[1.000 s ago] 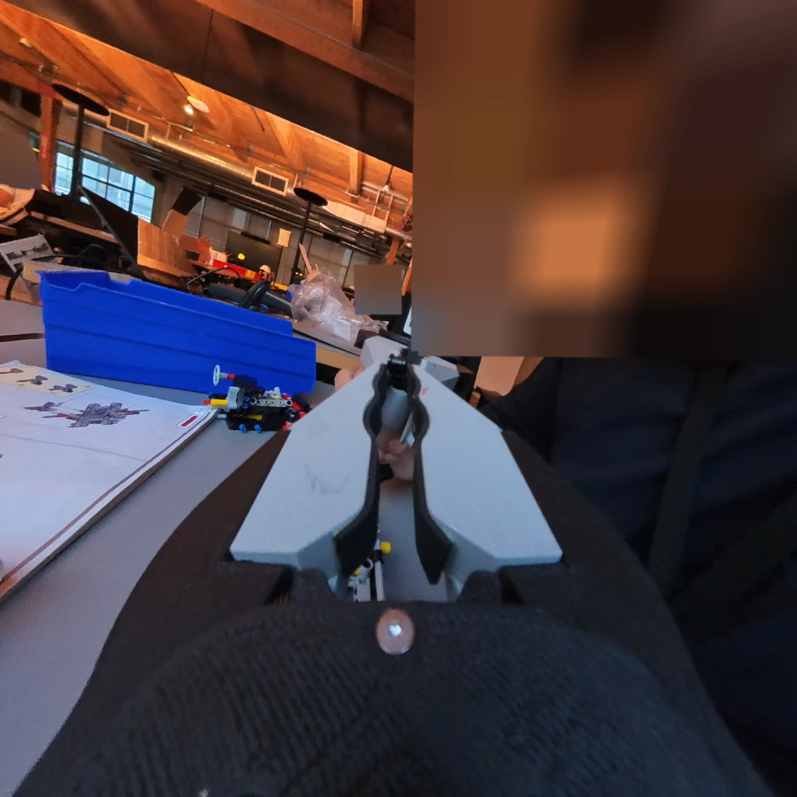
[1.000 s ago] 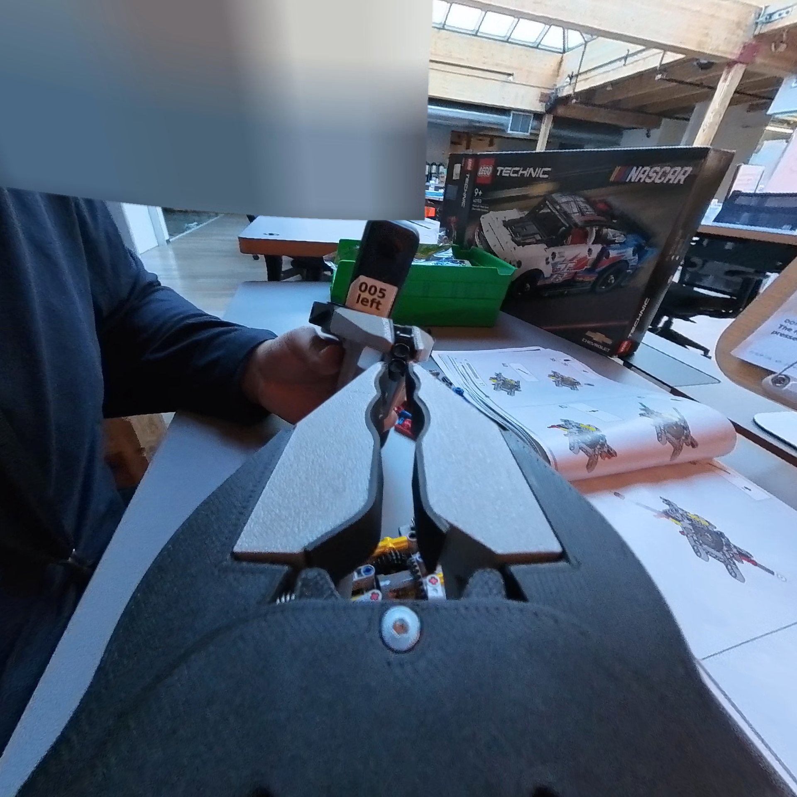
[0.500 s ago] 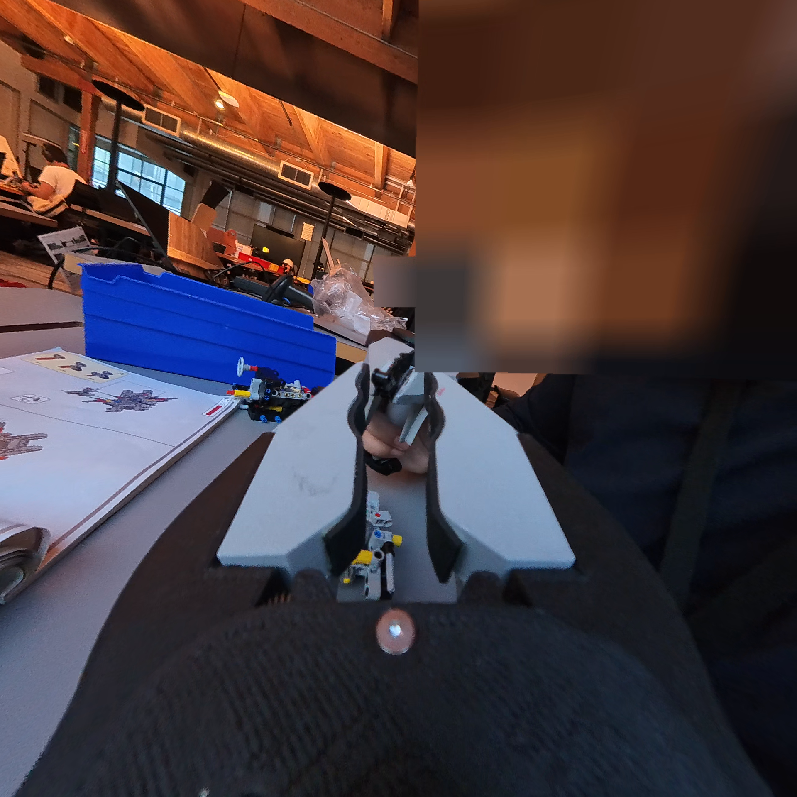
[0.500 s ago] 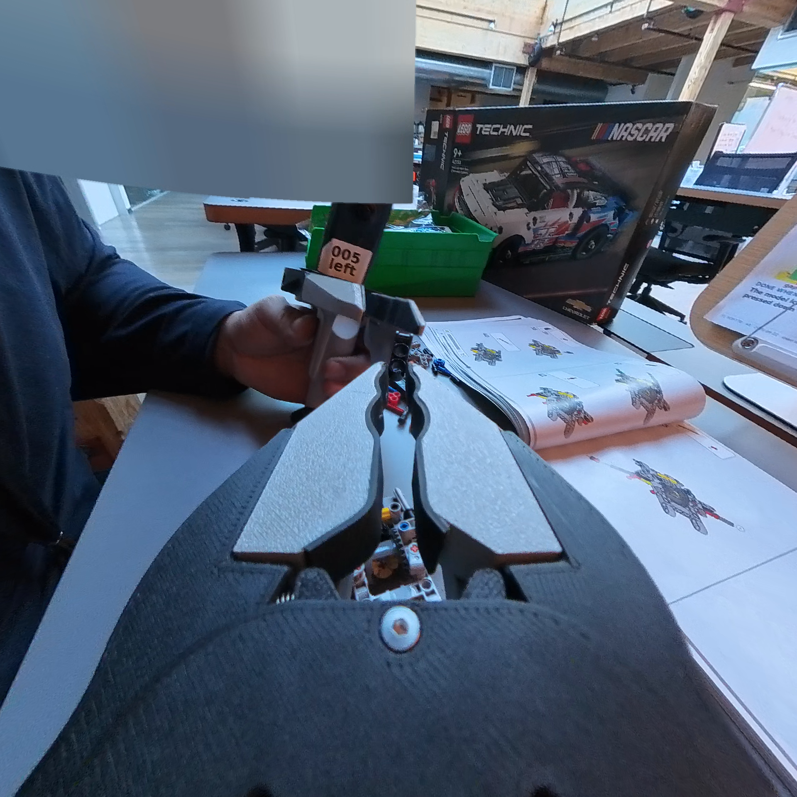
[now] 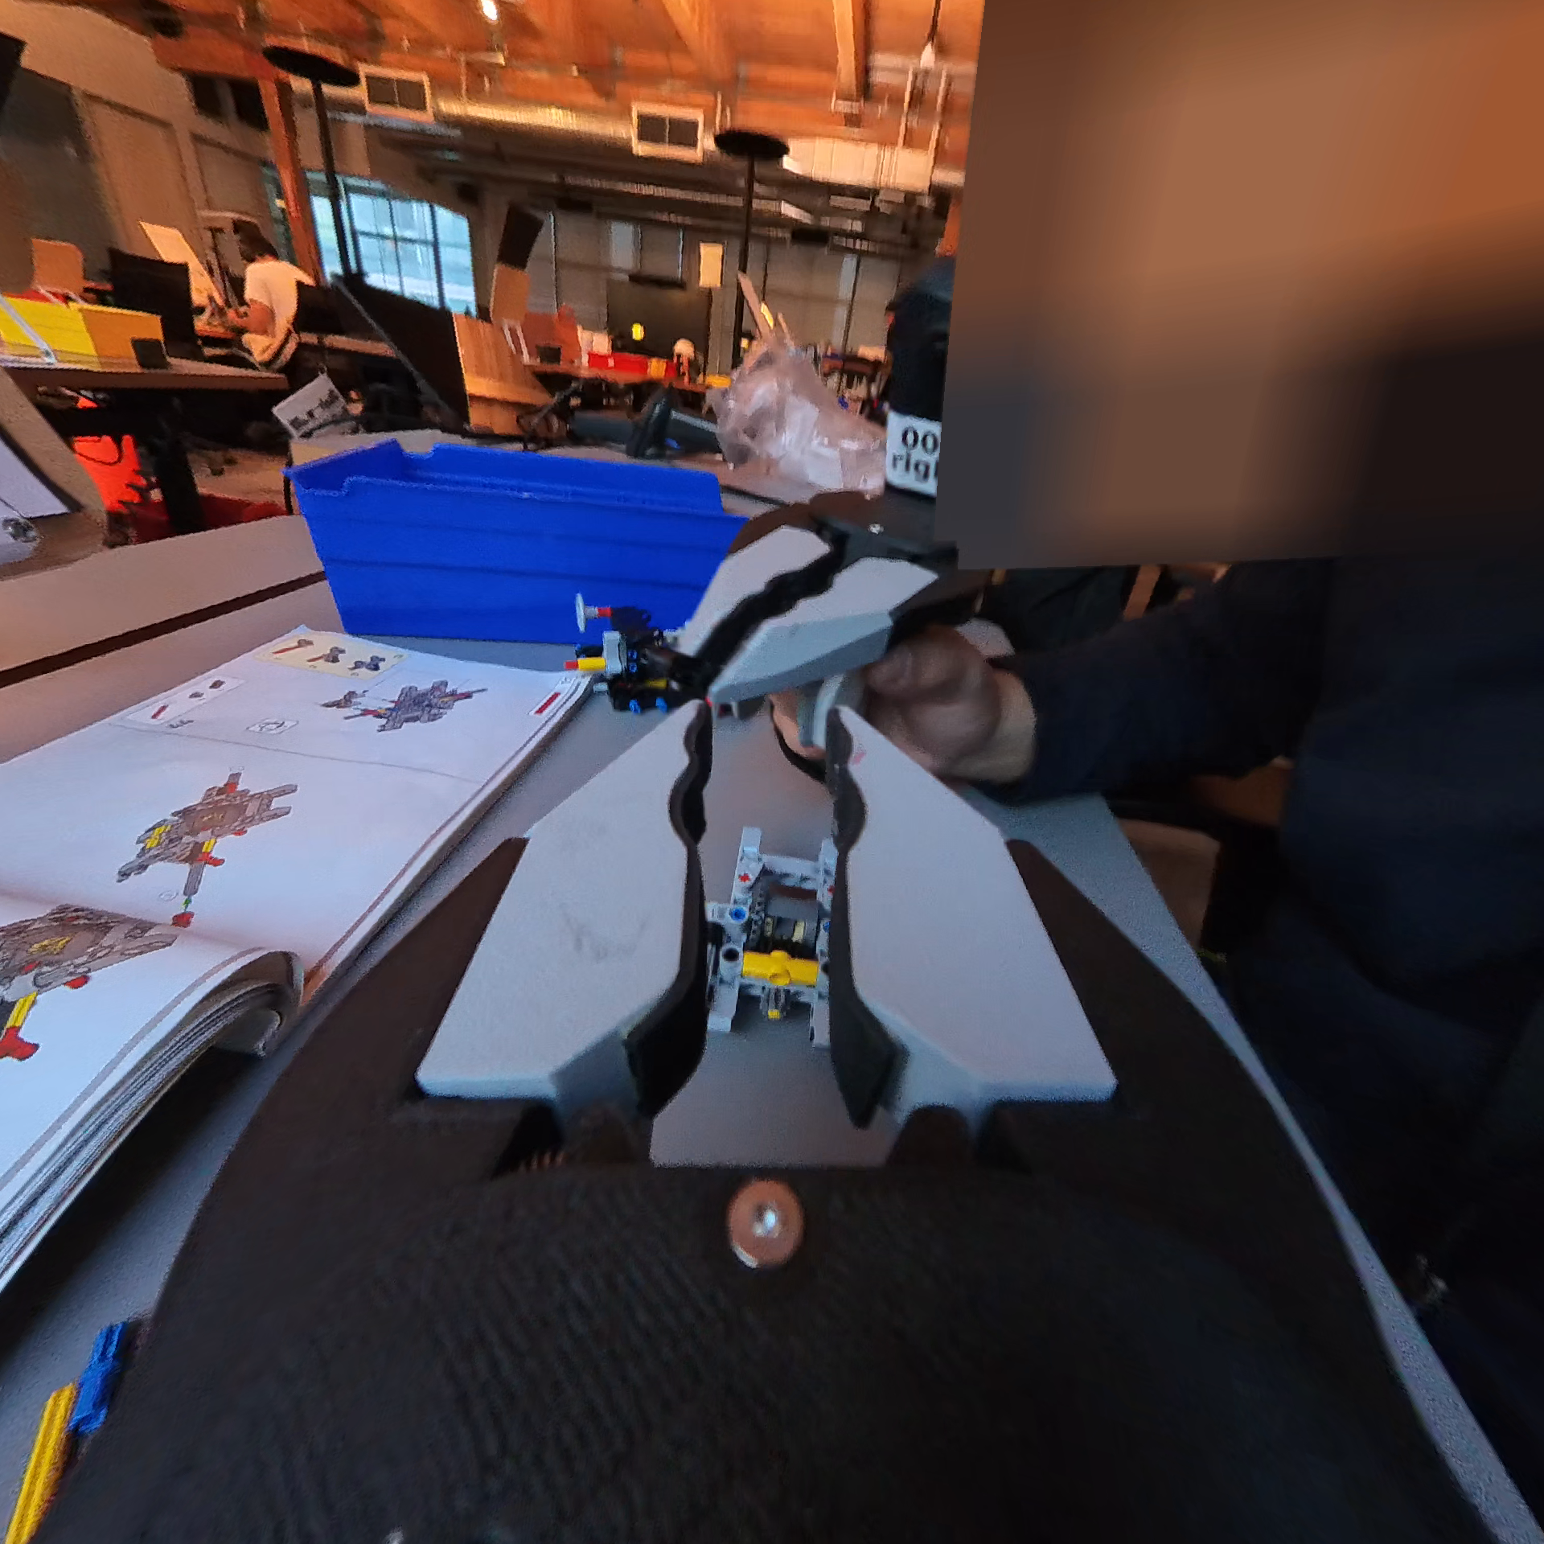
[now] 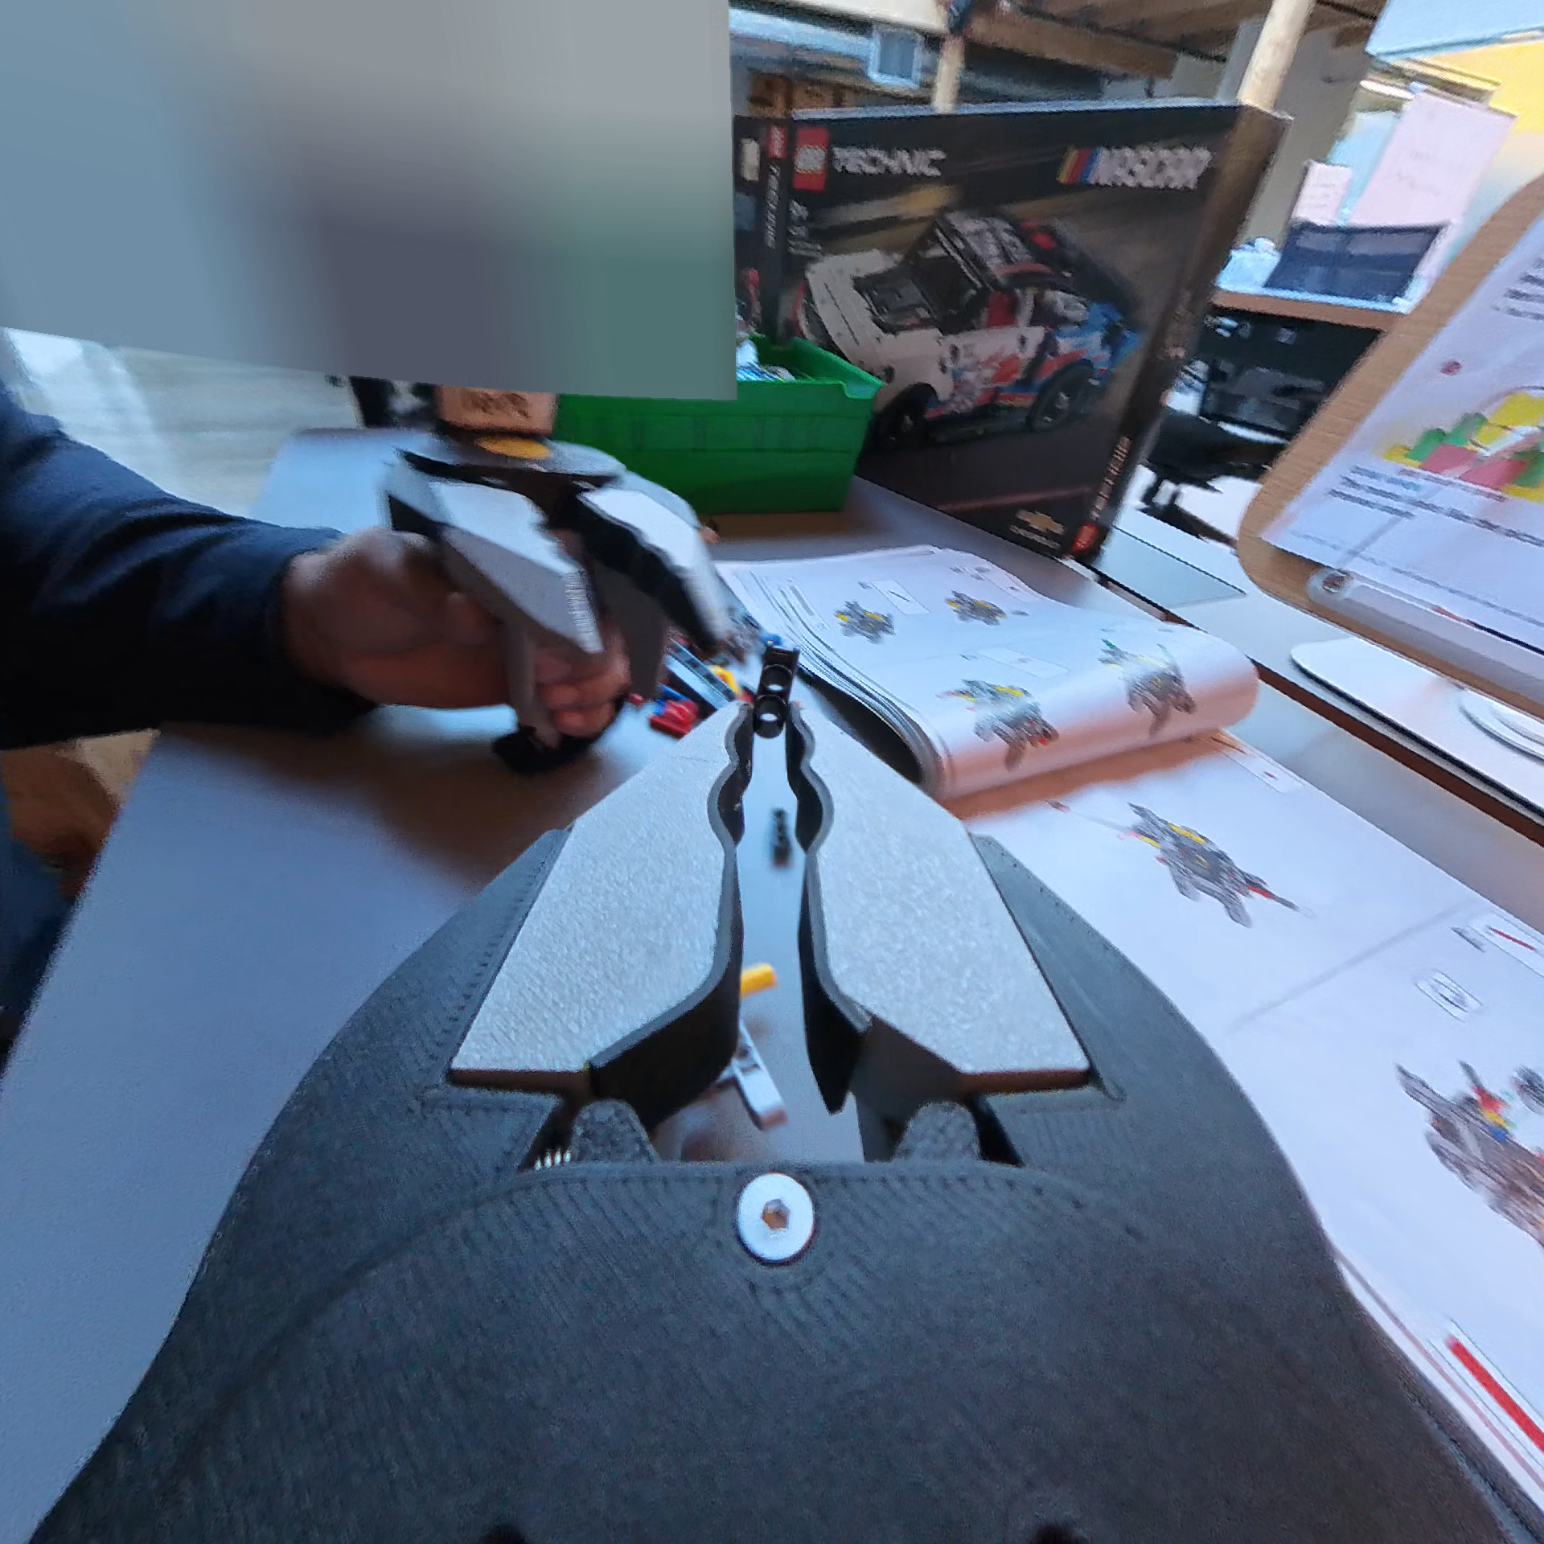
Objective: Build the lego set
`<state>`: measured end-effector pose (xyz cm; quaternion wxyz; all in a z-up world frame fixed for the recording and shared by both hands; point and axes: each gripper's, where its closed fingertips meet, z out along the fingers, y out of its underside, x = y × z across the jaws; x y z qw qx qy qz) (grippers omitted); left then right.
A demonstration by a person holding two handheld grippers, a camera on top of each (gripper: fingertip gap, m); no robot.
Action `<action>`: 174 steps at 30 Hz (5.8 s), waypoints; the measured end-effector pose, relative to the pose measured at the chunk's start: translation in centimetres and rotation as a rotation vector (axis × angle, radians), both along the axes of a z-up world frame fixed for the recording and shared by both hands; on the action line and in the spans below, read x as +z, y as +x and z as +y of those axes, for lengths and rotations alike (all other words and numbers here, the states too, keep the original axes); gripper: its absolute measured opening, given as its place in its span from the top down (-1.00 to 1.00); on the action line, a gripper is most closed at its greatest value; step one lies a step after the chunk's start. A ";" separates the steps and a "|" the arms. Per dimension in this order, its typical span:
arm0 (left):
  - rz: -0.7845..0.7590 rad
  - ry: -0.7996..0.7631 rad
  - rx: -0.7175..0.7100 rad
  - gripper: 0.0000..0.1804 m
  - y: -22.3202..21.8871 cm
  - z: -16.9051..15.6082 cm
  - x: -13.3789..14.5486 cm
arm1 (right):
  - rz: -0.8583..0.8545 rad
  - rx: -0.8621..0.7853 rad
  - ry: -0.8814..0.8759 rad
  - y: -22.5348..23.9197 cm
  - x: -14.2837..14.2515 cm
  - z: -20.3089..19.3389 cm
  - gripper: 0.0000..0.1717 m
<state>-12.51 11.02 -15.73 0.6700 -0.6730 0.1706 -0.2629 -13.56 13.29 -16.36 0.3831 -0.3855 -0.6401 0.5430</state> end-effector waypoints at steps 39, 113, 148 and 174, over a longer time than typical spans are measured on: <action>0.525 -0.522 -0.139 0.95 4.5 -3.3 -10.5 | -0.452 -0.468 0.297 6.7 -8.8 -2.6 0.95; 0.444 -0.314 -0.089 0.41 3.7 -2.1 -6.9 | -0.468 -0.216 0.163 7.1 -8.8 -2.4 0.95; 0.683 -0.402 -0.135 0.26 3.0 -2.4 -9.2 | -0.468 -0.126 0.168 6.8 -8.9 -2.3 0.95; 1.038 -0.281 -0.262 0.29 4.5 -1.1 -10.1 | -0.432 -0.114 0.242 7.0 -8.9 -1.8 0.95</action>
